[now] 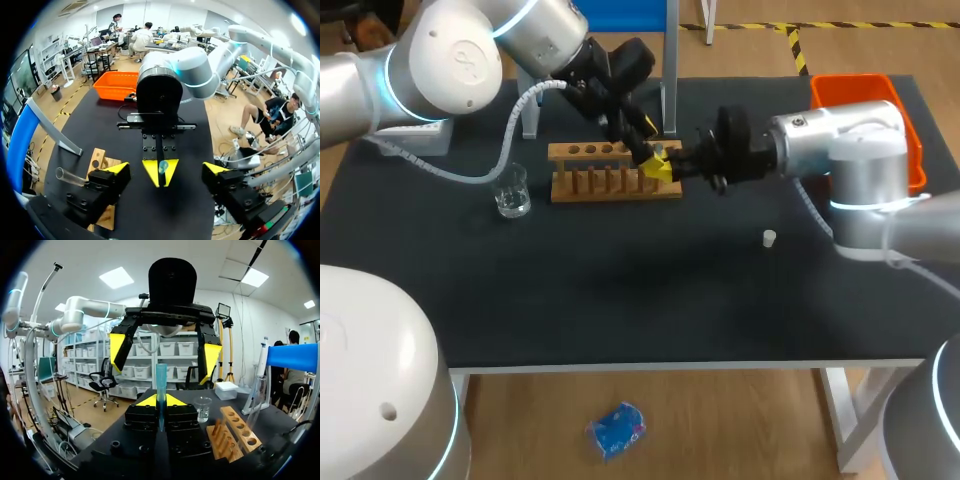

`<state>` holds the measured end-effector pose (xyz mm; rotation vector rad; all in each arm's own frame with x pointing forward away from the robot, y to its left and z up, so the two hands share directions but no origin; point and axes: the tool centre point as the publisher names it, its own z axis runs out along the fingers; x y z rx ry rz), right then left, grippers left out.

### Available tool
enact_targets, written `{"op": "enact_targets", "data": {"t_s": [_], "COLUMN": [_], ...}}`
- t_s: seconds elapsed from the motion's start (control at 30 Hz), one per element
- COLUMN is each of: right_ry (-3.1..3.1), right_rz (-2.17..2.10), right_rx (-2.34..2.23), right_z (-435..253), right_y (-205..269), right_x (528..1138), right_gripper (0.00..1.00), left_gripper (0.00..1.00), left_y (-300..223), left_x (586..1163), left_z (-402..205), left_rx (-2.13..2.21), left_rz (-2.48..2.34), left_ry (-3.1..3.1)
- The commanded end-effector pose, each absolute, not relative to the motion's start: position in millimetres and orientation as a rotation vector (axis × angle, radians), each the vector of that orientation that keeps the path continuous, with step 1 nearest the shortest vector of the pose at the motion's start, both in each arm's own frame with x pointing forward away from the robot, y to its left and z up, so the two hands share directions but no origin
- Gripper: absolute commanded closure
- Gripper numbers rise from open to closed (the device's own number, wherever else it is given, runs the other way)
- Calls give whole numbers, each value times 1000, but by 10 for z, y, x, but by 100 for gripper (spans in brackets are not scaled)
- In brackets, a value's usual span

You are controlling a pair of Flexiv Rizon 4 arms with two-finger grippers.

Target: Invert the test tube, pick up the pipette, mount the tip to pipette, aspirate from beaker and dispense into the tube, eject the tip, return the pipette, and cap with the stopper.

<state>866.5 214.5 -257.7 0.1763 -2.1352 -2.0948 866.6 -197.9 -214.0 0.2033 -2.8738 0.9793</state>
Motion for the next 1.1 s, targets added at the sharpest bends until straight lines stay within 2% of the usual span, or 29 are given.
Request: {"op": "enact_targets", "data": {"t_s": [0.03, 0.63, 1.1], "right_ry": [-2140, -2137, -2112], "right_rz": [-2082, -2105, -2119], "right_rx": [191, 179, 190], "right_z": [-2548, -2610, -2608], "right_y": [2038, 1501, 1443], "right_x": [8670, 8747, 8722], "right_gripper": [100, 100, 100], "left_gripper": [0, 0, 0], "left_y": [-1970, -1970, -1970], "left_x": [8665, 8665, 8665], "left_z": [-2132, -2132, -2132], "left_rx": [202, 202, 202], "left_rz": [977, 977, 977], "left_ry": [-2873, -2873, -2873]}}
